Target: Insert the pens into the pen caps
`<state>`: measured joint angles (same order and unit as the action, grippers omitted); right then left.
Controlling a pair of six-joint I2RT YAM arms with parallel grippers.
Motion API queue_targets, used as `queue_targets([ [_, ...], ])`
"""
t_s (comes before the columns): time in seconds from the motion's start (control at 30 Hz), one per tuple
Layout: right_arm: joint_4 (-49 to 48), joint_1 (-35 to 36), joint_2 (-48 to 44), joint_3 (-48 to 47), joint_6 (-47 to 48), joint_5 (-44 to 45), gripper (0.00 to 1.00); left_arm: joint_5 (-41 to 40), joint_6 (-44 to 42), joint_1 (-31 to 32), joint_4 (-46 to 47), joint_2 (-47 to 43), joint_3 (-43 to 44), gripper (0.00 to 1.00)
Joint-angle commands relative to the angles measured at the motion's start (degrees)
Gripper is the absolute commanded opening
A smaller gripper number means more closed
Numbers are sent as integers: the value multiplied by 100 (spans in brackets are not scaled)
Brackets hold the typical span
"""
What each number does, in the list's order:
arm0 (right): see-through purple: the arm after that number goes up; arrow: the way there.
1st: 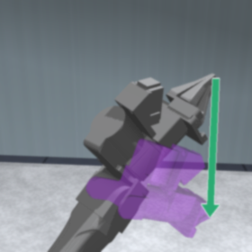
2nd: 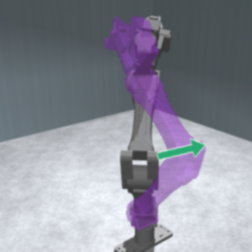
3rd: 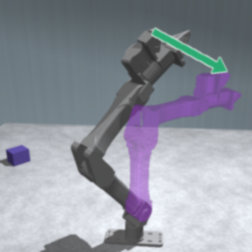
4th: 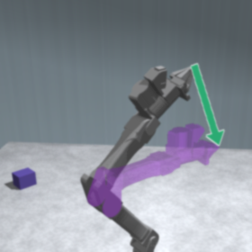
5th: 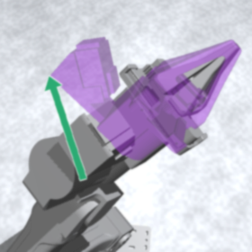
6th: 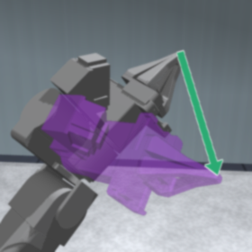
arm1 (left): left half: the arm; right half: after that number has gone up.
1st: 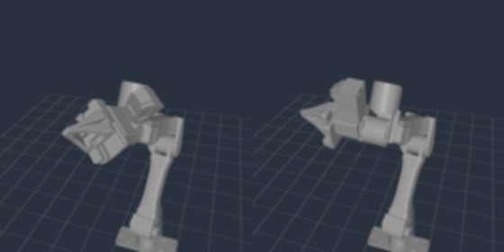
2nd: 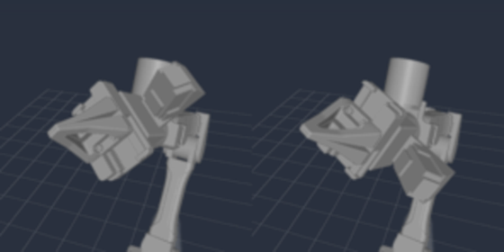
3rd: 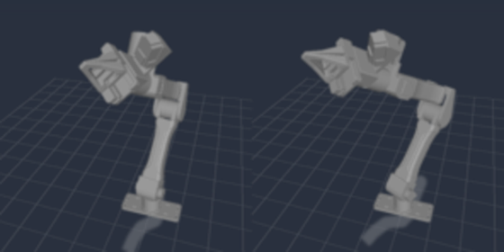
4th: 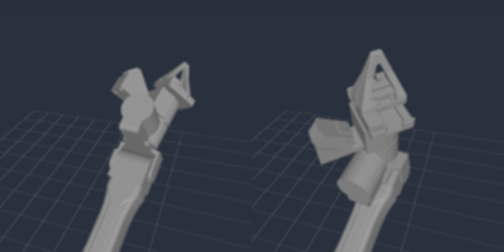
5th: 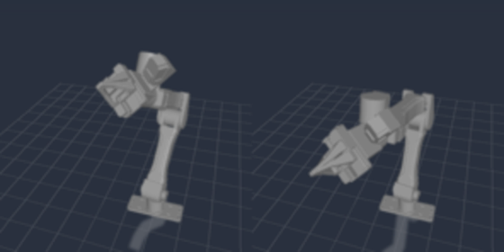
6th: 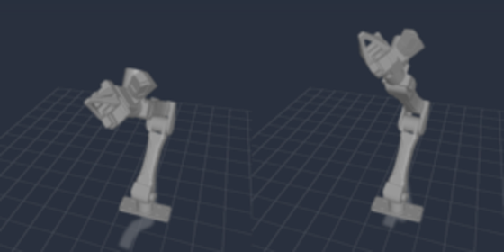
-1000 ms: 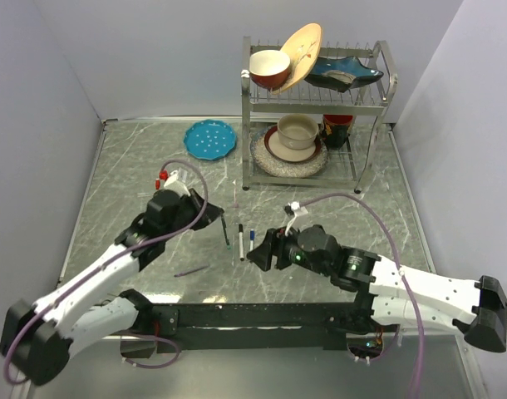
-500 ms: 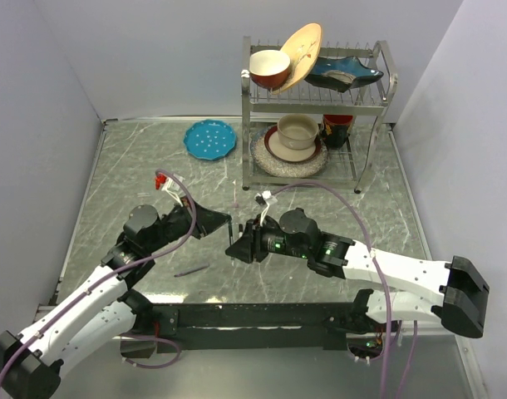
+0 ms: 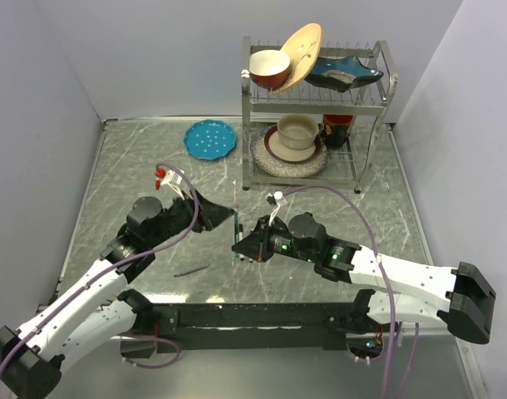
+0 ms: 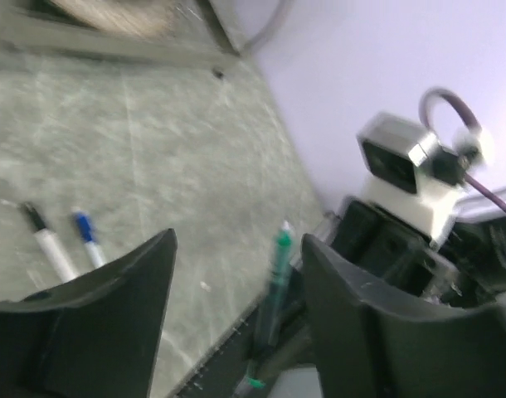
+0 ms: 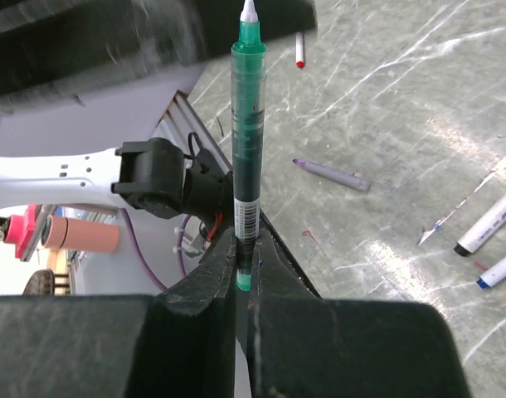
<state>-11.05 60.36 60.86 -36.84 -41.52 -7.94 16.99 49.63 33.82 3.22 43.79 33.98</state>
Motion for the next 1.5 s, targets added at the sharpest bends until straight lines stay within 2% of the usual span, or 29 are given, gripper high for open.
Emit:
queue_targets([
  [0.0,260,-33,-643,168,-23,451,0,-2037,-594,-33,-1327,207,1020,72],
  [0.03,322,-33,-767,308,-14,530,0,-2477,-577,-69,-1594,313,1197,78],
  [0.1,523,-33,-1179,431,-14,706,0,-3434,-568,-305,-2026,672,1636,81],
  [0.23,858,-24,-1813,642,30,926,0,-4107,-735,-946,-2537,1385,2174,81],
  [0.3,972,-24,-2129,704,30,988,0,-4125,-587,-1541,-2555,1753,2323,78],
  [0.33,999,-24,-2201,765,30,997,0,-3916,-307,-1789,-2529,1860,2324,74],
  [0.4,1061,-24,-2367,801,65,1005,0,-3539,-25,-2394,-2275,2132,2246,72],
  [0.43,1061,-24,-2394,810,74,1005,0,-3232,238,-2572,-2187,2229,2219,70],
  [0.5,1061,-24,-2412,836,91,988,0,-3123,311,-2915,-2080,2641,2323,69],
  [0.57,1061,-24,-2412,854,135,900,0,-3472,65,-3022,-2202,3002,2569,72],
  [0.6,1061,-33,-2395,854,161,865,0,-3605,169,-3196,-2595,3369,2866,74],
  [0.63,1061,-24,-2386,854,214,830,0,-3633,475,-3328,-2729,3529,2965,72],
  [0.73,1061,-24,-2386,828,293,812,0,-3010,889,-3873,-2705,4005,3080,63],
  [0.83,1061,-24,-2325,723,424,900,0,-2929,1206,-4041,-2721,4400,3132,57],
  [0.97,1175,-24,-2228,617,478,1084,0,-3360,1971,-4077,-3397,5102,3404,59],
  [1.17,1201,-33,-2298,652,469,1304,0,-3553,2218,-4112,-3811,5833,3940,56],
  [1.47,1386,-24,-2614,705,451,1673,0,-3651,2658,-4121,-4330,6475,4337,52],
])
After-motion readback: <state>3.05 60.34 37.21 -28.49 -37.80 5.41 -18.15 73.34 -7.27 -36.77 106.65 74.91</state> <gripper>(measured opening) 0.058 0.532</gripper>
